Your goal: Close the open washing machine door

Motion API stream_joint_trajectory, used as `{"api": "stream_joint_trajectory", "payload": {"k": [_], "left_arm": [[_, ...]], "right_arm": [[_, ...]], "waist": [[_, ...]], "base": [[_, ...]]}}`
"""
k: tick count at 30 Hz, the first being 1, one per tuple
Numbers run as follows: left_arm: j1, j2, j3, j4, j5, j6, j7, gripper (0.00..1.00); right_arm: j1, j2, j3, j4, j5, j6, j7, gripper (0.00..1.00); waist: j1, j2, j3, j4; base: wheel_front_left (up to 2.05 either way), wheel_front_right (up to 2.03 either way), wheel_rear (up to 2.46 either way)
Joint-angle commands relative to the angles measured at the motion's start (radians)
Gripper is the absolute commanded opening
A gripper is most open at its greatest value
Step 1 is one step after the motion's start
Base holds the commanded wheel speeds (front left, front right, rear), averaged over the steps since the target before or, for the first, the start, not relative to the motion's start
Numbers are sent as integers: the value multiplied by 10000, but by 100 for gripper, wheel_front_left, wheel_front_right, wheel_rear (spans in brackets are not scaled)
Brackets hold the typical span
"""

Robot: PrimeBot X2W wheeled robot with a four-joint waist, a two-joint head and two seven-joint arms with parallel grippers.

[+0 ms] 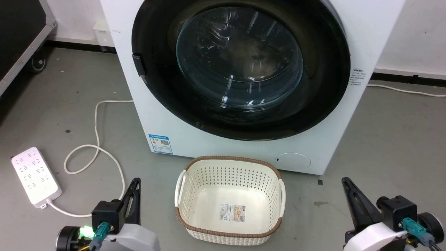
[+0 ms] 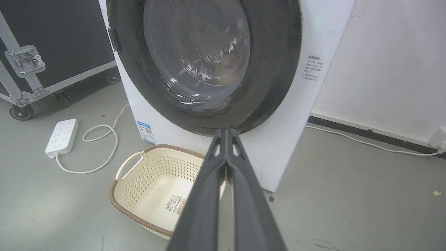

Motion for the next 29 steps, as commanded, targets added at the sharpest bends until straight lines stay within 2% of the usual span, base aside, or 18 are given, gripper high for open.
{"api": "stream_joint_trajectory", "payload": {"k": [1,29], "left_arm": [[-138,-45,42,-63,103,57,51,0],[-200,-124,177,-193,189,106,354,0]], "right_arm": [[-169,43,32,-88,-42,-7,55,0],[-260,49,133,-175,-97,-7,358,0]], "waist": [[0,0,2,1],[-1,0,25,16]], "base": [[0,0,0],[0,0,0]]}}
